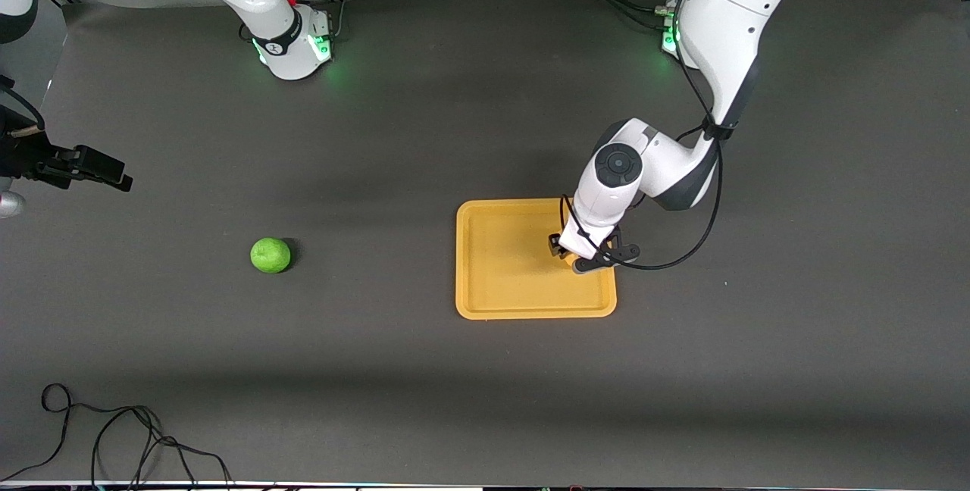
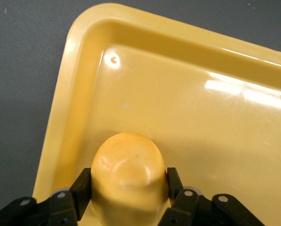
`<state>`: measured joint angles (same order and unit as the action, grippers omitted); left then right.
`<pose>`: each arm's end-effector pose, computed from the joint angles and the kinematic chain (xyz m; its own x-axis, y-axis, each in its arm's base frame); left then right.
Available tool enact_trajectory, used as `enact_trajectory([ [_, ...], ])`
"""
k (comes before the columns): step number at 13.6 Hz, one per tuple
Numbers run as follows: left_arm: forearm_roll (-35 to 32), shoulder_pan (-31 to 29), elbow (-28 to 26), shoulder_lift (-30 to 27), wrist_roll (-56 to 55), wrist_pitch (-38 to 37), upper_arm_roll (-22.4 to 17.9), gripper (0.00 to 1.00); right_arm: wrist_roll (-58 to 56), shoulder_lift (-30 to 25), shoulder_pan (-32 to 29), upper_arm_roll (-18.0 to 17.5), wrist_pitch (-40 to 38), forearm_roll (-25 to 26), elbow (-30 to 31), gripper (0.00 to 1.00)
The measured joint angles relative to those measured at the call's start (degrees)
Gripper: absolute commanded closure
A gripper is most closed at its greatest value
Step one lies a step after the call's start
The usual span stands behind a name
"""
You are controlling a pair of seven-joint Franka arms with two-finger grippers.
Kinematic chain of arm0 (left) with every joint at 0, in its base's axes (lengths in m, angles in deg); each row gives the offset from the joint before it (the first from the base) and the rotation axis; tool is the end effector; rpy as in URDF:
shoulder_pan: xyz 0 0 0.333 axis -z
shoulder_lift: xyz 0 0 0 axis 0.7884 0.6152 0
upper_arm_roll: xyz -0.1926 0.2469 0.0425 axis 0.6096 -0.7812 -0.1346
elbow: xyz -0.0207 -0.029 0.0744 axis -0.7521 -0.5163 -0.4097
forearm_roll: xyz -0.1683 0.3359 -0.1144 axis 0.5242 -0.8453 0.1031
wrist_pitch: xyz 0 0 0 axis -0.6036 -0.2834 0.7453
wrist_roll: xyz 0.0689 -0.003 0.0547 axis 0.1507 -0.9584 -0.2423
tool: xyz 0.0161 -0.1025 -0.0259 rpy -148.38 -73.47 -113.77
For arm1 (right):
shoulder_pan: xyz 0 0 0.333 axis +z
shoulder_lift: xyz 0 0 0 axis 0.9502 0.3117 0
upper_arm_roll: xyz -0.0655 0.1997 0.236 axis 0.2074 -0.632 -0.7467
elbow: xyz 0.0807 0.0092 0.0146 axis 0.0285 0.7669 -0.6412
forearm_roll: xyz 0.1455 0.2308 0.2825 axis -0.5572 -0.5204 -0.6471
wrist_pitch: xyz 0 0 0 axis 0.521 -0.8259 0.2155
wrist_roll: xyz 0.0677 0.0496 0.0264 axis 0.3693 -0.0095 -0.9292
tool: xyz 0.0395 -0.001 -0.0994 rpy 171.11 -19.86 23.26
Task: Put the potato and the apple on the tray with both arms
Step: 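Lift the potato with the left gripper and carry it over the tray, then open the left gripper on the tray while the right gripper reaches the apple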
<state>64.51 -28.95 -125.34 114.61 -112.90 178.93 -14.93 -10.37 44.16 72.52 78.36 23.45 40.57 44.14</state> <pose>0.5375 -0.3410 0.2078 0.9574 0.2805 0.0690 0.2738 -0.9573 0.0930 0.5655 -0.0294 0.6003 0.9948 -0.0916 -0.0455 -0.0916 -0.9958 0.0000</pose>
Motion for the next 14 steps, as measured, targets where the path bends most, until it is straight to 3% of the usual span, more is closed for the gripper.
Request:
enact_trajectory([
  [1, -0.01, 0.00, 0.01, 0.10, 0.00, 0.35, -0.10, 0.34, 0.00, 0.00, 0.00, 0.00, 0.00, 0.00, 0.00, 0.00],
  [3, -0.02, 0.00, 0.01, 0.25, -0.06, 0.54, -0.16, 0.01, 0.00, 0.00, 0.00, 0.00, 0.00, 0.00, 0.00, 0.00],
  [10, -0.87, 0.00, 1.43, 0.35, -0.43, 0.12, -0.42, 0.01, -0.01, 0.31, 0.00, 0.34, 0.00, 0.00, 0.01, 0.00],
  [14, -2.88, -2.07, 6.52, -4.99, 5.18, -15.20, -0.98, 0.00, -0.09, 0.50, 0.79, 0.12, 3.01, 0.00, 3.83, 0.00],
])
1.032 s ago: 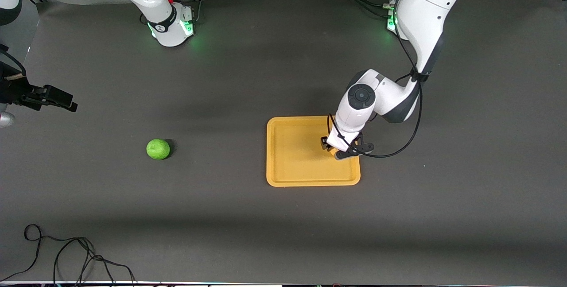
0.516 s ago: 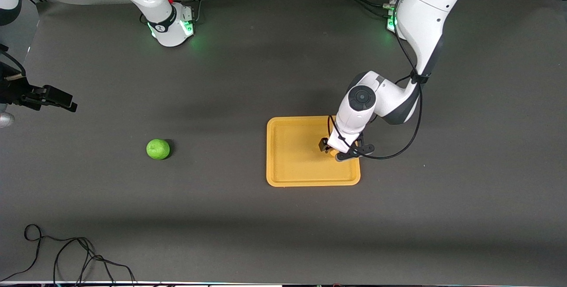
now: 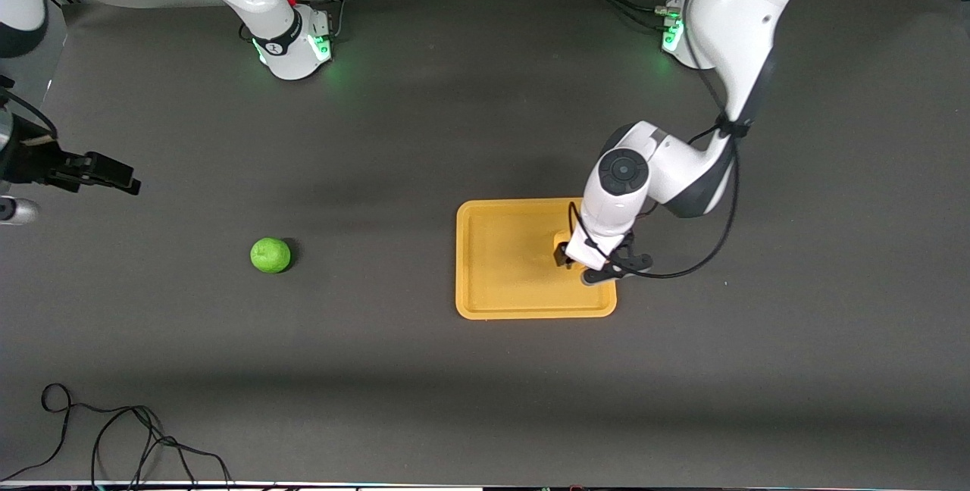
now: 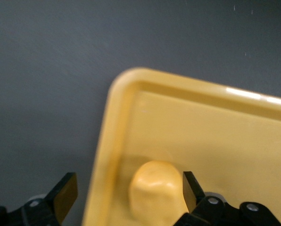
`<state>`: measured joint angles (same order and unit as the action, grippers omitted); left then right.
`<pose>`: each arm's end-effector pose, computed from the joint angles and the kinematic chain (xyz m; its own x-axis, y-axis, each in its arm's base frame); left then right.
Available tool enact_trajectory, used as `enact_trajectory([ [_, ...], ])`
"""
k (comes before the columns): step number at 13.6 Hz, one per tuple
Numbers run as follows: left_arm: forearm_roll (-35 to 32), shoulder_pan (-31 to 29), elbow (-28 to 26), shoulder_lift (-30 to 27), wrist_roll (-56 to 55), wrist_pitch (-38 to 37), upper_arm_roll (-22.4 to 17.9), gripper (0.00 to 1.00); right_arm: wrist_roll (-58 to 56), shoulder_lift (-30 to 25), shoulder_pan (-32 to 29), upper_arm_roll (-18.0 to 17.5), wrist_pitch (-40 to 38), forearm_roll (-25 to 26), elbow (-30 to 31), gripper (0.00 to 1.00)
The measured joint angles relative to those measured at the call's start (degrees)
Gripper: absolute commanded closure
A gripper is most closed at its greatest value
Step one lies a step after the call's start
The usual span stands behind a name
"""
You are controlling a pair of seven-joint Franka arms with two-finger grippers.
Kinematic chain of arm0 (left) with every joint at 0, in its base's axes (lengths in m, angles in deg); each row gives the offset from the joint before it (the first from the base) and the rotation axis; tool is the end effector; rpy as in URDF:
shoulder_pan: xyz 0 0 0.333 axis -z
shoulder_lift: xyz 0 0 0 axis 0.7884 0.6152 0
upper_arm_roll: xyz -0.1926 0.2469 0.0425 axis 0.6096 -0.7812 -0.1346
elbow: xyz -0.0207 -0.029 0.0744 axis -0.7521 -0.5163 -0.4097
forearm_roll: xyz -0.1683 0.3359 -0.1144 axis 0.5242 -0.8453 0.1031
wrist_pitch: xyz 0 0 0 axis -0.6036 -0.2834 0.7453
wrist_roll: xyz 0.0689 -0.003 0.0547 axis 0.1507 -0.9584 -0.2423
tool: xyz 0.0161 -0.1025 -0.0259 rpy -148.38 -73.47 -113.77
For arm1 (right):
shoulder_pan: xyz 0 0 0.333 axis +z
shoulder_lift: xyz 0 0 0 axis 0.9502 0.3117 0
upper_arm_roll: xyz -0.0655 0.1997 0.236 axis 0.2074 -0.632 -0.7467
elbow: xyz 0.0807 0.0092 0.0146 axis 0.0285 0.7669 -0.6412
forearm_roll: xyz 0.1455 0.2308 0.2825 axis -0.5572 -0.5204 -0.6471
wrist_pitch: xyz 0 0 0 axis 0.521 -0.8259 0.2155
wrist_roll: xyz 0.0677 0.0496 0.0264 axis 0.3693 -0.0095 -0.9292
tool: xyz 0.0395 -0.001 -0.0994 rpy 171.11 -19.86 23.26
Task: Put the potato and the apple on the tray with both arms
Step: 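Open the left gripper on the tray while the right gripper reaches the apple, then lower the right gripper onto the green apple and close it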
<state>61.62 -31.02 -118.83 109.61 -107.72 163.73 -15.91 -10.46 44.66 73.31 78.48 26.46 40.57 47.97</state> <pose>0.5746 -0.3132 0.2848 0.9721 0.2171 0.0892 0.2197 -0.9754 -0.0198 0.5698 -0.0229 0.5681 0.9946 -0.0786 -0.0684 -0.0787 -0.9969 0.0014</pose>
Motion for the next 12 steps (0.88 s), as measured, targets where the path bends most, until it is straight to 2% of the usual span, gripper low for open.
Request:
enact_trajectory([
  [2, 0.47, -4.05, 1.46, -6.45, 10.26, -9.49, -0.04, 0.01, -0.06, -0.55, 1.07, -0.02, 5.62, -0.05, 5.71, 0.00],
  [5, 5.85, -12.76, 6.27, -14.22, 31.91, -25.37, -0.51, 0.02, -0.09, -0.89, 3.73, -0.04, 17.34, -0.07, 15.90, 0.00],
  [8, 8.01, -21.28, 16.35, -16.26, 45.98, -42.08, -0.71, 0.04, -0.09, 0.72, 4.94, -0.05, 30.83, -0.07, 25.06, 0.00],
  [10, 8.17, -25.81, 21.29, -16.37, 52.58, -47.48, -0.72, 0.04, -0.09, 4.11, 4.95, 0.01, 40.42, -0.07, 29.49, 0.00],
  [12, 8.34, -29.19, 22.93, -16.42, 56.49, -49.49, -0.72, 0.04, -0.09, 8.85, 4.93, 0.05, 48.00, -0.07, 31.47, 0.00],
])
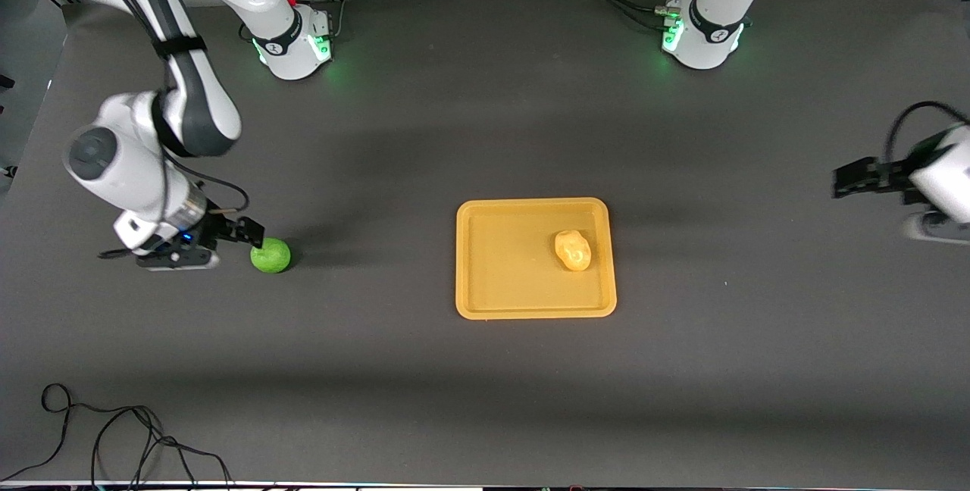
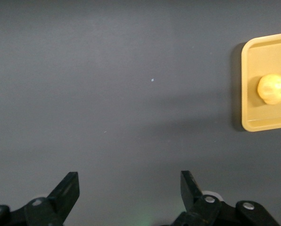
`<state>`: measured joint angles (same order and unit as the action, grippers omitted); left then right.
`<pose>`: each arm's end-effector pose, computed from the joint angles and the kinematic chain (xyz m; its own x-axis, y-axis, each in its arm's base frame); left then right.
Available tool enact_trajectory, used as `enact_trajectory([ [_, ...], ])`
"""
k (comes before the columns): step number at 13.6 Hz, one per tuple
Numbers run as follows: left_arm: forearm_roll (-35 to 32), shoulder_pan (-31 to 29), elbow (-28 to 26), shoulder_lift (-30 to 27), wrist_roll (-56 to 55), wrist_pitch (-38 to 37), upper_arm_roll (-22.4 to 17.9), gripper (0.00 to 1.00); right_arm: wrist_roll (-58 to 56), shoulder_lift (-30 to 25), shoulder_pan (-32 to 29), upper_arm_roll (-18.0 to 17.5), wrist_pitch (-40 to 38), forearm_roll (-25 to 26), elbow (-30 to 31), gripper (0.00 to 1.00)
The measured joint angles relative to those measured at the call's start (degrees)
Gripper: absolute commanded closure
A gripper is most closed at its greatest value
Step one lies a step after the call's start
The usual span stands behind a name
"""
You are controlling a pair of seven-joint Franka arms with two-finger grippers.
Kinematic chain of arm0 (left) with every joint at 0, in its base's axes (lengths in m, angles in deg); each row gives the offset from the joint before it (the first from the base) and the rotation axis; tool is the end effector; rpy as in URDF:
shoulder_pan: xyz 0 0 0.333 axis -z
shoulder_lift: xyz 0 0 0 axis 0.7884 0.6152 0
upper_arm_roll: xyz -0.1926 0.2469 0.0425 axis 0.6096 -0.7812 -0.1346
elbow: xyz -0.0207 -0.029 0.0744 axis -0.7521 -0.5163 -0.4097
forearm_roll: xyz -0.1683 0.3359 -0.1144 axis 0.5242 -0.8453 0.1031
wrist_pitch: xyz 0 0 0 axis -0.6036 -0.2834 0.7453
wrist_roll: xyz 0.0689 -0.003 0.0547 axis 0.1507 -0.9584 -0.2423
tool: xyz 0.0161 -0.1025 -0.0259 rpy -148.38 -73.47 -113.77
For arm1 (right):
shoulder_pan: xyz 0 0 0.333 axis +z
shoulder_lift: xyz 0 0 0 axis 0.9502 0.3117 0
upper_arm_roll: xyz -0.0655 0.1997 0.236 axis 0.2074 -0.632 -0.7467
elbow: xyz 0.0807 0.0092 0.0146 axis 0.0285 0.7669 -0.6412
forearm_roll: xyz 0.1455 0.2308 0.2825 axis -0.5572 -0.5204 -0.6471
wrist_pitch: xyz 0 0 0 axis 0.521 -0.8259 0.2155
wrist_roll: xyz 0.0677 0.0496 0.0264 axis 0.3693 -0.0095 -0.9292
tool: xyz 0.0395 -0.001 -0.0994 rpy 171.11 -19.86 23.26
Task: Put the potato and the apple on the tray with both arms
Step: 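Lower the right gripper onto the green apple and close it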
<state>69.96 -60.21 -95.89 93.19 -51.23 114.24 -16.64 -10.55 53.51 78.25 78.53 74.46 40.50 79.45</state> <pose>0.5994 0.0177 0.5808 0.9828 -0.1248 -0.1363 -0.1269 -0.9919 -0.0063 0.5615 0.0244 0.2994 0.9978 0.0063 0.0661 0.0058 -1.0000 0.0079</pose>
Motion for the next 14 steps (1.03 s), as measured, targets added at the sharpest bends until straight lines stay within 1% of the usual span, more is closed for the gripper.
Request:
enact_trajectory([
  [2, 0.66, -1.25, 0.52, -0.24, 0.90, -1.34, 0.03, 0.04, 0.00, 4.80, -0.02, 0.07, 5.36, 0.00, 0.19, 0.00],
  [4, 0.83, -1.57, 0.82, -0.98, 0.91, -2.65, 0.17, 0.04, 0.00, 8.53, -0.03, 0.07, 8.94, 0.00, 0.42, 0.00],
  [7, 2.48, -2.20, 0.89, -1.69, 0.91, -2.96, 0.19, 0.04, 0.00, 11.43, -0.03, 0.07, 10.86, 0.00, 0.80, 0.01],
  [8, 2.63, -2.30, 0.89, -1.71, 0.91, -2.98, 0.19, 0.05, 0.00, 11.71, -0.03, 0.07, 10.86, 0.00, 0.91, 0.21],
  [9, 2.66, -2.36, 0.89, -1.71, 0.91, -3.00, 0.19, 0.05, 0.00, 11.77, -0.03, 0.07, 10.83, 0.00, 1.14, 0.44],
  [10, 2.68, -2.43, 0.90, -1.73, 0.91, -3.04, 0.20, 0.06, -0.32, 11.77, -0.03, 0.07, 10.62, 0.00, 1.37, 0.55],
  [11, 2.68, -2.50, 0.95, -1.78, 0.91, -3.06, 0.21, 0.06, -1.11, 11.73, -0.05, 0.07, 10.23, 0.01, 1.36, 0.56],
  [14, 2.76, -2.62, 1.19, -1.91, 0.91, -3.24, 0.24, 0.06, -2.33, 10.18, -0.20, 0.21, 7.25, 0.01, 0.51, 0.56],
])
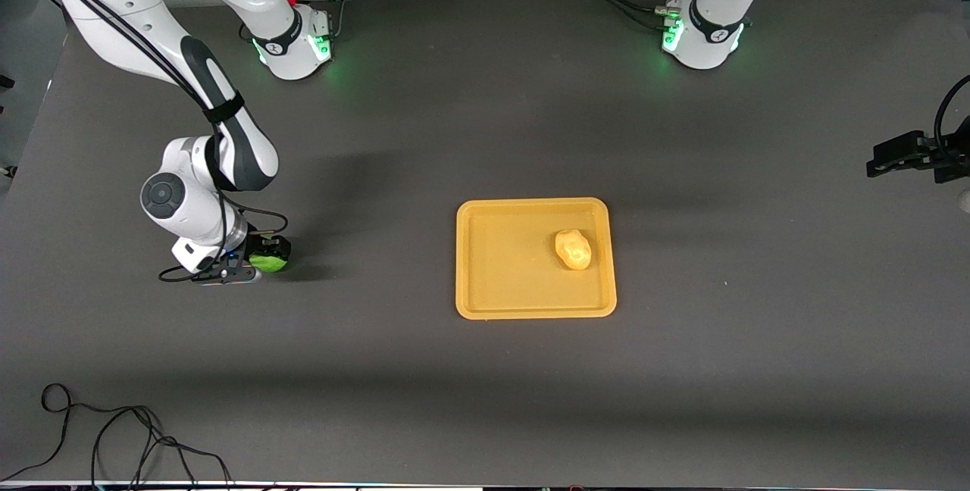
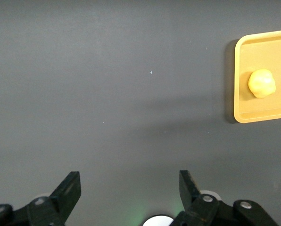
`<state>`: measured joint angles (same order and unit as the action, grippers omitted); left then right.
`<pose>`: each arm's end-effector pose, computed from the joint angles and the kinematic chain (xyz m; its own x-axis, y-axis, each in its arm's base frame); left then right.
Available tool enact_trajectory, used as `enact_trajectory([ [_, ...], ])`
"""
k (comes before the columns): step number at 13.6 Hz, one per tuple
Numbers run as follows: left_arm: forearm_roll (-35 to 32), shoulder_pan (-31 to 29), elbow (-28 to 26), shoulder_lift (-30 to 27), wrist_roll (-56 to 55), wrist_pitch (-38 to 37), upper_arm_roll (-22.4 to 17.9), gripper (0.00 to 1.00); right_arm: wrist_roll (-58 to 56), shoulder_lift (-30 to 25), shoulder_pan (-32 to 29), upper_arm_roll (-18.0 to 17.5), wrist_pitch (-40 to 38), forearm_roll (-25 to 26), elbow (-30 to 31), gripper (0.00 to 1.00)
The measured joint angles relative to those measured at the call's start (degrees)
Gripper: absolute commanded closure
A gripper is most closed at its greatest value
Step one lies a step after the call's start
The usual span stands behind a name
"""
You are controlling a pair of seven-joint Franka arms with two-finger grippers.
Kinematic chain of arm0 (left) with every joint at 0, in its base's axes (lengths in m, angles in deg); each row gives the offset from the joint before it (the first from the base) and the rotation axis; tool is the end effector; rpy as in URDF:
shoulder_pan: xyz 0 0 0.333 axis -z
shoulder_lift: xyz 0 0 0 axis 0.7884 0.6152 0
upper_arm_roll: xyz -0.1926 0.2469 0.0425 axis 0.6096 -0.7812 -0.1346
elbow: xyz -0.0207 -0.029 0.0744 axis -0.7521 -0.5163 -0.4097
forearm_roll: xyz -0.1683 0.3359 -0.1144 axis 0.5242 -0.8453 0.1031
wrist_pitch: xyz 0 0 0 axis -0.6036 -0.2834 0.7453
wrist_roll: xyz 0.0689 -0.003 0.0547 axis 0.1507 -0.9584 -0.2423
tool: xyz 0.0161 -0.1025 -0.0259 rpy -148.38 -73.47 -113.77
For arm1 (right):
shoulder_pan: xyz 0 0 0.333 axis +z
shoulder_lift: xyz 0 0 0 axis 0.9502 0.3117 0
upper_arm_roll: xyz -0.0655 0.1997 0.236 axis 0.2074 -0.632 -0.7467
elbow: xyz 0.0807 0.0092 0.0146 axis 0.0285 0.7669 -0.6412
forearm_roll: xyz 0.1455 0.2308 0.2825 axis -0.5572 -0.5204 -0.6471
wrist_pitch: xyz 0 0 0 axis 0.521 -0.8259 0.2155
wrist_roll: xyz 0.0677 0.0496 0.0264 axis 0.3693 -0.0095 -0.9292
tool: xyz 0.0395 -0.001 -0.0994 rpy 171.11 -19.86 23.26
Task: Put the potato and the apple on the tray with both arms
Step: 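Lower the right gripper onto the green apple and close it, then carry the apple with the right gripper over the tray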
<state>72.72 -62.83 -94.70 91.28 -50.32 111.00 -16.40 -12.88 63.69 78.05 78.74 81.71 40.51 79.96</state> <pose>0.5839 0.0354 0.6058 0.9857 -0.1049 -0.1322 -0.1004 -0.9941 0.0401 0.5576 0.0193 0.2081 0.9991 0.0427 0.0061 0.0426 -0.9988 0.0242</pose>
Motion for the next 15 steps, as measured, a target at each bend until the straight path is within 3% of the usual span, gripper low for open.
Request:
enact_trajectory([
  [4, 0.22, 0.54, 0.09, -0.15, -0.03, 0.00, -0.35, 0.07, -1.60, -10.96, 0.00, 0.13, -19.73, 0.01, -7.75, 0.56],
  [6, 0.24, 4.66, 0.18, -0.21, -0.03, 0.00, -5.01, 0.07, -1.66, -16.73, 0.04, 0.08, -33.08, 0.00, -14.89, 0.56],
  [8, 0.30, 7.97, 0.25, -0.22, -0.02, 0.04, -8.81, 0.07, -0.91, -18.38, 1.24, -0.24, -43.12, -0.15, -23.82, 0.56],
  [11, 0.33, 9.37, 0.34, -0.24, -0.03, 0.04, -10.01, 0.08, 9.70, -13.78, 9.75, -0.67, -45.89, -0.33, -33.93, 0.56],
  [15, 0.34, 10.04, 0.68, -0.24, -0.13, 0.06, -10.96, 0.07, 34.20, 0.00, 27.94, -1.16, -45.66, -0.35, -48.04, 0.56],
])
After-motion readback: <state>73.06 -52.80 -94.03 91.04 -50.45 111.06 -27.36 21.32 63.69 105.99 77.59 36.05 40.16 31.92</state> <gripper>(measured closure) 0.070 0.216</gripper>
